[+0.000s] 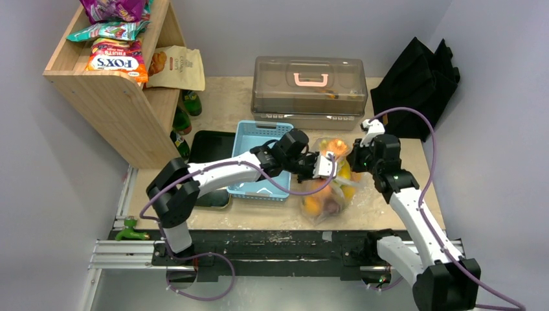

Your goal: Untie the knot of the grocery bags and take out the mixed food

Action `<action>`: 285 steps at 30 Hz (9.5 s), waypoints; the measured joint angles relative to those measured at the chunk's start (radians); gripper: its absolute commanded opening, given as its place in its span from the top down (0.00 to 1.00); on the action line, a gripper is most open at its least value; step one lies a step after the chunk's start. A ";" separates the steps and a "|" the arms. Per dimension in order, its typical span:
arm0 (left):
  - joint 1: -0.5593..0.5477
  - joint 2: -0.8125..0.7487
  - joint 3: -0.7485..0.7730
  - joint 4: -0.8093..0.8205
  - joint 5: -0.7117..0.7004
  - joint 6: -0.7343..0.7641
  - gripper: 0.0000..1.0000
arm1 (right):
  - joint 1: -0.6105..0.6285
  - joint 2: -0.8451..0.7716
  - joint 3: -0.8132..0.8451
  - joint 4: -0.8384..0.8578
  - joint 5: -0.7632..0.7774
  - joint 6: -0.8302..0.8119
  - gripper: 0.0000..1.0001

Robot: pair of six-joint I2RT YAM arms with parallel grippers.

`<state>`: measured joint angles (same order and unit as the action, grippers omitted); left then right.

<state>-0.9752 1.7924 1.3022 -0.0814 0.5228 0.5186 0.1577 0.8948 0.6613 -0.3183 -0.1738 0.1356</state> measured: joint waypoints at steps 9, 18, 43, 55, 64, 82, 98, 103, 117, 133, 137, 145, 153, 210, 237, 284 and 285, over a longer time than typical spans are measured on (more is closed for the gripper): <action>-0.016 -0.105 -0.082 -0.146 0.146 0.155 1.00 | -0.124 0.036 0.052 0.027 0.139 -0.029 0.96; 0.023 -0.084 -0.020 -0.136 0.153 0.045 1.00 | -0.131 -0.077 0.161 -0.261 -0.321 -0.262 0.52; 0.041 -0.018 0.069 -0.118 0.142 -0.079 1.00 | 0.013 -0.002 0.101 -0.179 -0.214 -0.333 0.43; 0.047 0.012 0.076 -0.130 0.130 -0.050 1.00 | 0.085 0.068 -0.008 0.045 -0.127 -0.289 0.82; 0.036 -0.055 -0.065 -0.026 0.071 0.163 1.00 | 0.113 0.070 -0.023 0.053 -0.093 -0.244 1.00; 0.071 -0.238 -0.043 -0.014 0.113 -0.294 0.48 | 0.072 -0.068 0.010 0.011 -0.074 -0.087 1.00; 0.137 0.002 0.101 0.000 0.237 -0.812 0.84 | 0.072 -0.102 0.083 -0.045 -0.133 0.055 1.00; 0.125 0.008 0.101 -0.016 0.249 -0.706 1.00 | 0.072 -0.097 0.083 -0.055 -0.118 0.048 1.00; 0.049 -0.130 0.004 -0.153 0.219 -0.069 1.00 | 0.082 -0.076 0.078 -0.060 -0.010 -0.050 1.00; 0.034 -0.209 -0.006 -0.201 0.134 -0.229 0.44 | 0.062 -0.101 0.110 -0.042 -0.002 -0.068 1.00; 0.021 -0.177 0.094 -0.150 0.052 -0.380 0.44 | 0.062 -0.106 0.110 -0.048 -0.005 -0.067 1.00; -0.007 -0.004 0.249 -0.152 -0.036 -0.539 0.48 | 0.062 -0.106 0.110 -0.049 -0.006 -0.065 1.00; -0.026 0.095 0.294 -0.196 -0.109 -0.575 1.00 | 0.059 -0.124 0.109 -0.072 0.002 -0.065 1.00; 0.015 -0.199 0.009 -0.416 0.158 0.597 0.96 | -0.259 0.042 0.328 -0.531 -0.560 -1.041 0.16; 0.075 -0.167 0.066 -0.420 0.135 0.628 0.95 | -0.061 0.175 0.326 -0.537 -0.429 -1.265 1.00; -0.063 -0.036 0.208 -0.153 -0.261 0.077 1.00 | -0.099 -0.056 0.295 -0.451 -0.385 -0.588 1.00; -0.062 -0.050 0.183 -0.140 -0.252 0.083 1.00 | -0.100 -0.056 0.295 -0.449 -0.374 -0.584 1.00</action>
<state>-1.0374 1.7424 1.4853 -0.2218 0.2710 0.6014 0.0582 0.8391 0.9562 -0.7677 -0.5476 -0.4484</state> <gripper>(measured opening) 0.016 0.008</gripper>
